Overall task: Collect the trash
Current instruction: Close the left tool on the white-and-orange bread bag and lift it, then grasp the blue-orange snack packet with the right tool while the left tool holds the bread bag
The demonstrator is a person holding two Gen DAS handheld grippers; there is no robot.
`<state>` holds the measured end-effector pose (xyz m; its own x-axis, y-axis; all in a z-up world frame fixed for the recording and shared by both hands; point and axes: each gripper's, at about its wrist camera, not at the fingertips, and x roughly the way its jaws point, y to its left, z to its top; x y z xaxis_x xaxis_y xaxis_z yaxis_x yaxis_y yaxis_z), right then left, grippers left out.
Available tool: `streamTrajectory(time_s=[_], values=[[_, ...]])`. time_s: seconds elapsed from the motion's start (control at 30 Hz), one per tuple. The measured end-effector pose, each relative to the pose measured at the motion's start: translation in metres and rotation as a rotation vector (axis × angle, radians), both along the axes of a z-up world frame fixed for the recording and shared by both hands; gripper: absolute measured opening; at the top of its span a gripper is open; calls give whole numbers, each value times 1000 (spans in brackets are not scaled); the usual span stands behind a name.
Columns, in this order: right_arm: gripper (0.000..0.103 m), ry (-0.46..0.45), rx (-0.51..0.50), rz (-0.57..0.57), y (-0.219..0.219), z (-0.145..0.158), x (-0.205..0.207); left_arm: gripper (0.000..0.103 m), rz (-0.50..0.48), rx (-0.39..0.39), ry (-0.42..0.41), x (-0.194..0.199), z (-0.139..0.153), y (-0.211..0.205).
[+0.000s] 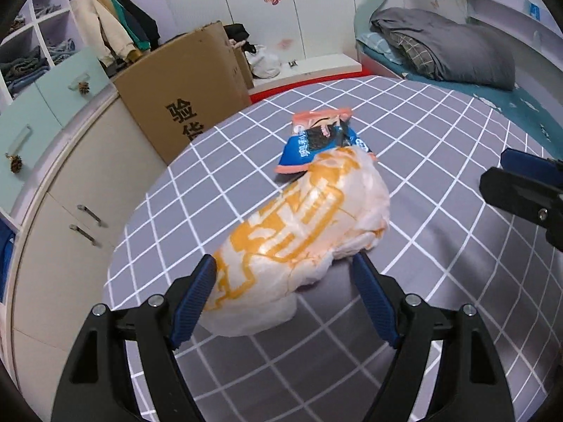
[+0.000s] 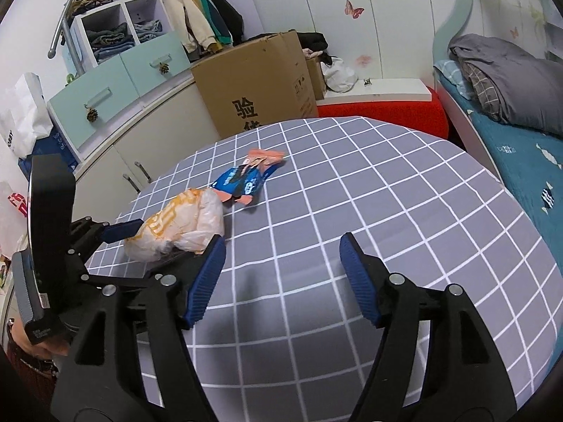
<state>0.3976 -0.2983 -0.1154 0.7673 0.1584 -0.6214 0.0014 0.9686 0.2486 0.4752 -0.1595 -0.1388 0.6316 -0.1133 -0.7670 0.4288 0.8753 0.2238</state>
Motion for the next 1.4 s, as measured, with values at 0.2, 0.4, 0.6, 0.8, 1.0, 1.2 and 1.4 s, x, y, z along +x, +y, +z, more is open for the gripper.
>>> streamTrajectory(time_s=[0.2, 0.4, 0.6, 0.8, 1.0, 1.2, 1.4], values=[[67, 21, -4, -5, 0, -1, 17, 40, 36, -73, 26, 12, 1, 9], [67, 38, -7, 4, 12, 1, 42, 31, 141, -219, 6, 19, 14, 44], [68, 74, 16, 3, 29, -5, 74, 31, 388, -240, -84, 29, 27, 93], [75, 108, 73, -76, 34, -16, 109, 31, 540, -258, -139, 30, 34, 137], [73, 124, 37, -99, 49, -19, 133, 31, 547, -271, -145, 21, 37, 162], [13, 145, -53, -86, 66, -19, 142, 31, 541, -282, -134, 9, 36, 181], [4, 128, -64, -18, 89, -17, 123, 31, 531, -301, -128, -18, 38, 201]])
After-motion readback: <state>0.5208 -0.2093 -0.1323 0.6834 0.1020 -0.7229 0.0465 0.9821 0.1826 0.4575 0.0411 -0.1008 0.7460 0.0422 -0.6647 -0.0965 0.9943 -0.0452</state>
